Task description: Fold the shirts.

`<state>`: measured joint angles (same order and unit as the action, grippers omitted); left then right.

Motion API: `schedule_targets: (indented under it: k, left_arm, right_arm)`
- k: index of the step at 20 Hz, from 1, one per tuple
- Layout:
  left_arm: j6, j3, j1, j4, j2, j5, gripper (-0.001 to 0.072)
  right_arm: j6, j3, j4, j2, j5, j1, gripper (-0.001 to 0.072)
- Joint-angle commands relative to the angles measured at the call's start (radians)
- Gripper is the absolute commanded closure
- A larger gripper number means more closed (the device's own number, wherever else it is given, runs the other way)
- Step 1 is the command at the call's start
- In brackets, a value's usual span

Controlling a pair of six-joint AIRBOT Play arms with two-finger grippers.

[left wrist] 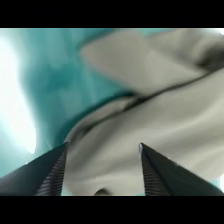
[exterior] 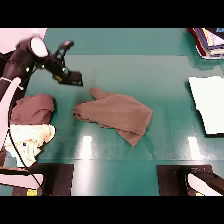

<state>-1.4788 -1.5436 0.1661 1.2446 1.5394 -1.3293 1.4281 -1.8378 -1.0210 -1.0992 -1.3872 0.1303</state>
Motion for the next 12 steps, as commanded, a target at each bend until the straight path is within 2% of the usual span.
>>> schedule_targets:
  k: [1,3,8,11,12]
  left_arm:
    - [0.087,0.227,-0.072,-0.101,0.000,0.034,0.0175]
    - [0.125,0.311,-0.072,-0.109,0.000,0.054,0.0175]
    - [0.125,0.365,-0.072,-0.108,0.002,0.139,0.0176]
    - [0.126,0.366,-0.072,-0.121,0.003,0.129,0.0178]
    - [0.126,0.366,-0.072,-0.130,0.002,0.120,0.0201]
  right_arm:
    - [0.000,-0.001,0.000,0.000,0.000,0.000,0.0692]
    - [0.000,-0.001,0.000,0.000,0.000,0.000,0.0692]
    - [0.000,0.001,0.000,0.000,-0.001,0.000,0.0692]
    - [0.000,0.001,0.000,0.000,-0.001,0.000,0.0692]
    - [0.000,0.001,0.000,0.000,-0.001,0.000,0.0692]
